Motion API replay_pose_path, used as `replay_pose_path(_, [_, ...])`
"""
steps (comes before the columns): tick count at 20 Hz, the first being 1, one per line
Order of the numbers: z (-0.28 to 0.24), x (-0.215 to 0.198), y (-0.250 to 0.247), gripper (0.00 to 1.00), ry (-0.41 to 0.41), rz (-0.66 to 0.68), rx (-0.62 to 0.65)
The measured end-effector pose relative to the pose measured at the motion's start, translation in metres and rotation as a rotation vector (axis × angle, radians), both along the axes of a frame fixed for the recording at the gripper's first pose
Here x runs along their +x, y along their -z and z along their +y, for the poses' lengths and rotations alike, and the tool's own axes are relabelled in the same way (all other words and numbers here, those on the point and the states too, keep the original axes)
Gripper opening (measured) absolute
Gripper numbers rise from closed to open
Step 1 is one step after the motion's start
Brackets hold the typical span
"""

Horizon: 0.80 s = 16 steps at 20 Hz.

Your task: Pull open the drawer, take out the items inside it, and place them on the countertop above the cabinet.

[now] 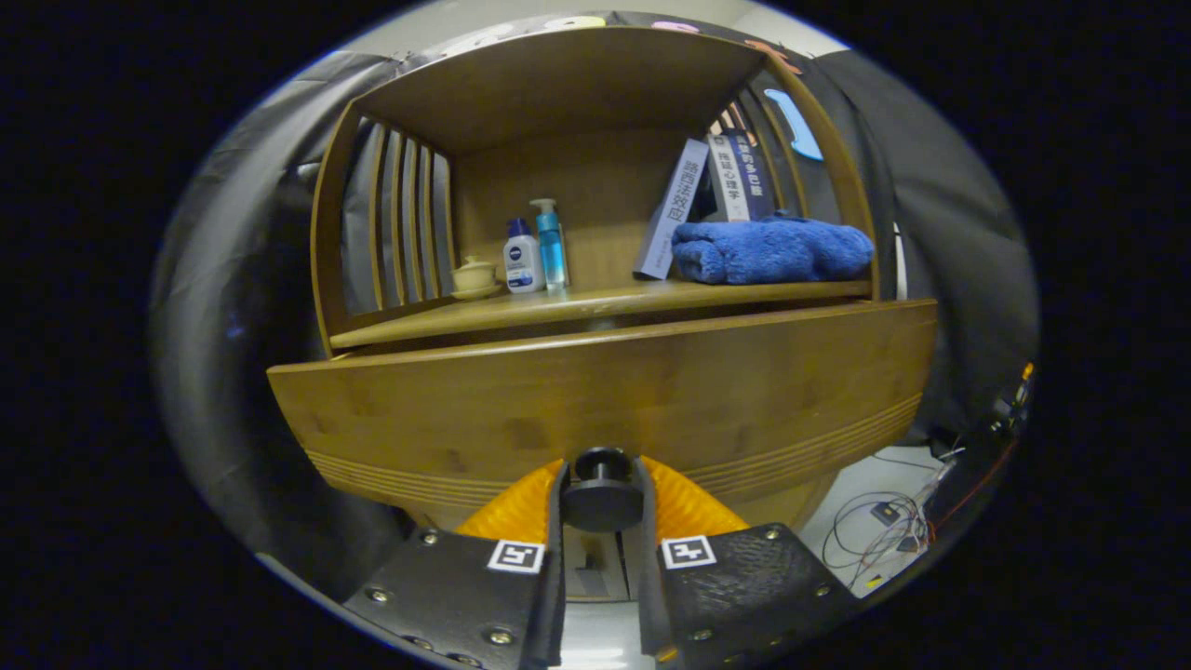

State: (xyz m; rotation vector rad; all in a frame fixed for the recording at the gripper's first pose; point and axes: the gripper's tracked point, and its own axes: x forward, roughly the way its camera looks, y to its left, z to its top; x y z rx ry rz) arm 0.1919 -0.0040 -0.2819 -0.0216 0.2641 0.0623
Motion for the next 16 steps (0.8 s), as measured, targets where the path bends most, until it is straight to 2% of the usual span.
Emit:
replay_pose_path(3, [0.002,-0.019,0.001,0.32,-0.002,0.031,0.023])
replay_pose_path(6, [0.001,-0.036,0.000,0.32,0.001,0.034,-0.014])
replay_pose_path(16, [-0.005,-0.095,0.008,0.32,0.065,0.062,-0.015])
